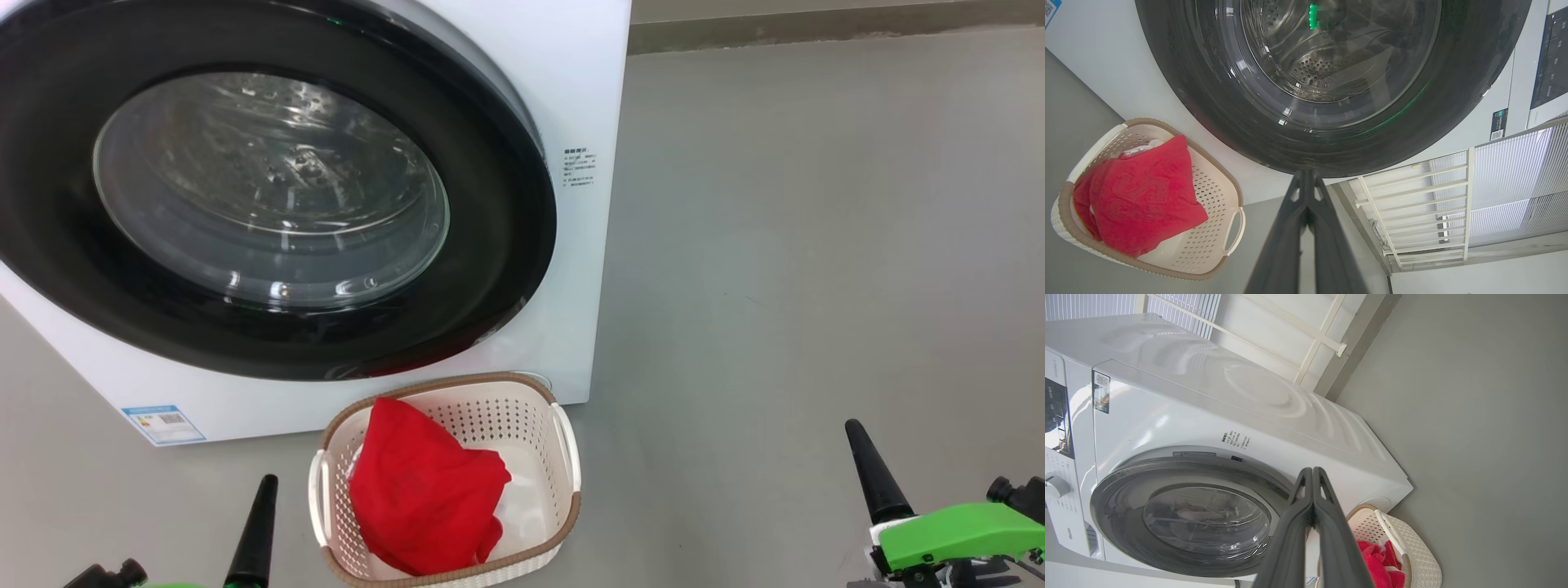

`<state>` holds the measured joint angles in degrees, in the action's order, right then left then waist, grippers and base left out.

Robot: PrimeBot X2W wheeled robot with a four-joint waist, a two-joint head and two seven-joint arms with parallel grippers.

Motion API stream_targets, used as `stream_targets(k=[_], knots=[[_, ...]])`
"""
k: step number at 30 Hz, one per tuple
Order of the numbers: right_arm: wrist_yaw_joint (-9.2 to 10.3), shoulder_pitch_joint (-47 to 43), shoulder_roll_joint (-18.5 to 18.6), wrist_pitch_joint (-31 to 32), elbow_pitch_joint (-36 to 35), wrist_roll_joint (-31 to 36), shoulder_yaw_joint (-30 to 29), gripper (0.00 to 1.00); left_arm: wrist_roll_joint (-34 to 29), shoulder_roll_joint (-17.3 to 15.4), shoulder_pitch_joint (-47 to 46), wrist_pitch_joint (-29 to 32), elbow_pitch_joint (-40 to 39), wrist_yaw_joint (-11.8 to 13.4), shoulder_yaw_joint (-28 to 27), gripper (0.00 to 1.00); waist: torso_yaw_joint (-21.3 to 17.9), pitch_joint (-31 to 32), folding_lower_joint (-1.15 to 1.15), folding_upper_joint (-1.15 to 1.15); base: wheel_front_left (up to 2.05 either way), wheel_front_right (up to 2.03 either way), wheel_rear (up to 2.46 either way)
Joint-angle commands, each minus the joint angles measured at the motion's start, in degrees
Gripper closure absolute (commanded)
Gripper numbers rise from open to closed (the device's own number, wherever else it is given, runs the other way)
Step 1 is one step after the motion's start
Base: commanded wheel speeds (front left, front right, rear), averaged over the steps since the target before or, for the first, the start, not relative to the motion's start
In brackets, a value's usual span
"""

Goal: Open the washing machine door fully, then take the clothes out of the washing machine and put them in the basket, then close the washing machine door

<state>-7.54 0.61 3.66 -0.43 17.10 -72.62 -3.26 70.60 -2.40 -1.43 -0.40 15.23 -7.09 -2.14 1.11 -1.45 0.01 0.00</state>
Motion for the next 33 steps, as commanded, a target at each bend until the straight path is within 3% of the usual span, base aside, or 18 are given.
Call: stream_targets(k=[1,33], knots=[[0.04,3.4,0.6,0.5,-1.8,-2.0,0.1,1.00,2.0,-0.8,-2.6,0.6,-1.2,-0.3,-1.8,1.00,-0.1,0.1,0.00,0.00,0.00,0.00,0.00],[0.05,5.3,-0.3,5.9,-3.0,-18.1,-2.5,1.00,20.0,-0.9,-4.5,5.9,-1.2,-0.4,-3.6,1.00,-1.0,1.1,0.00,0.00,0.00,0.00,0.00]])
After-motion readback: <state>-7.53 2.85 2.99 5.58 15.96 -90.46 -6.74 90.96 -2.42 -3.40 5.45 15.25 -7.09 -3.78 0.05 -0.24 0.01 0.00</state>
